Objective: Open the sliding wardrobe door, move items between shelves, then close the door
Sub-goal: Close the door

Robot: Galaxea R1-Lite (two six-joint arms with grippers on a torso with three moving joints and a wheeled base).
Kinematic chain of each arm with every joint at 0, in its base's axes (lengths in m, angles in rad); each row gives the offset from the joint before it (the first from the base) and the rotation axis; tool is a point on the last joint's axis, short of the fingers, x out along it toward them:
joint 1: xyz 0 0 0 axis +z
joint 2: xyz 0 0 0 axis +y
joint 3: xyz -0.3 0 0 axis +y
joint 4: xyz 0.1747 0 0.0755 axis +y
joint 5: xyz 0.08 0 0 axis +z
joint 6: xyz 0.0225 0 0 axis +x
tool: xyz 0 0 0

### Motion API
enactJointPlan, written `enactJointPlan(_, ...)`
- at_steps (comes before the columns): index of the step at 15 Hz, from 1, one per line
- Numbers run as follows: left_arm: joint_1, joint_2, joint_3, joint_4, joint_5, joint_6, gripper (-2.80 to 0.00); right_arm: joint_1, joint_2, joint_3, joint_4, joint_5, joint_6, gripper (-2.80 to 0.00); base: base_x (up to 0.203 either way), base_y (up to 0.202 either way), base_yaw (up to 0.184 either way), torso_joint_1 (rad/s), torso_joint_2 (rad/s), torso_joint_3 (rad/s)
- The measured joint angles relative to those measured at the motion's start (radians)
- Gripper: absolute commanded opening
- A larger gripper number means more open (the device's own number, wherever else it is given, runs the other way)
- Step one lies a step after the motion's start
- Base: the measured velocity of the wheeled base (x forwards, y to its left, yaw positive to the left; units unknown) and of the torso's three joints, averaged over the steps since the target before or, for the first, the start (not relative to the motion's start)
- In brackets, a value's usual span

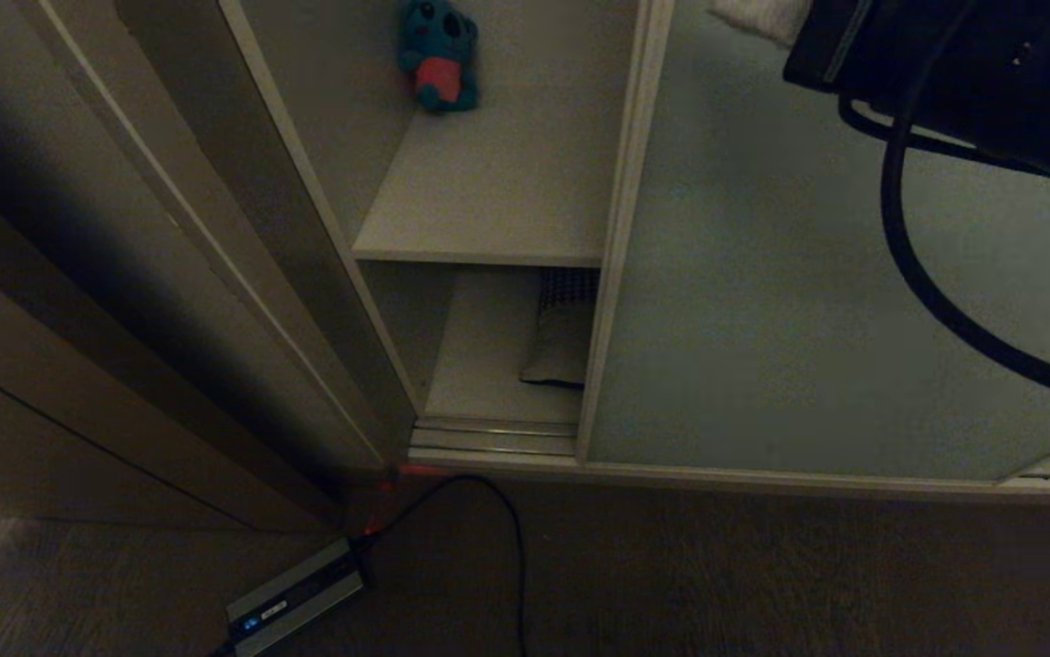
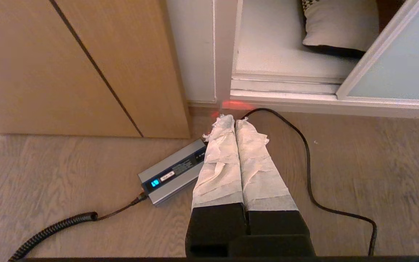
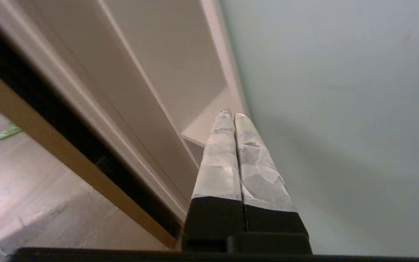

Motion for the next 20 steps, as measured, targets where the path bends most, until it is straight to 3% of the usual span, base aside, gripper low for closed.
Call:
enactJointPlan(4, 0.000, 0.000, 0.000, 0.000, 0.000, 0.000, -2.80, 0.001, 0.066, -0.036, -0.017, -0.085, 0.002, -2.80, 0.000, 0.000, 0.000, 0.000, 0.00, 0.000)
enactJointPlan(16, 0.000, 0.000, 0.000, 0.000, 0.000, 0.000, -2.80, 0.001, 0.160, -0.106, -0.021, -0.090, 0.006, -2.80, 0.000, 0.000, 0.000, 0.000, 0.00, 0.000)
enactJointPlan(20, 0.000, 0.000, 0.000, 0.000, 0.000, 0.000, -2.80, 0.040, 0.194, -0.146, -0.022, -0.092, -0.001, -2.80, 0.000, 0.000, 0.000, 0.000, 0.00, 0.000)
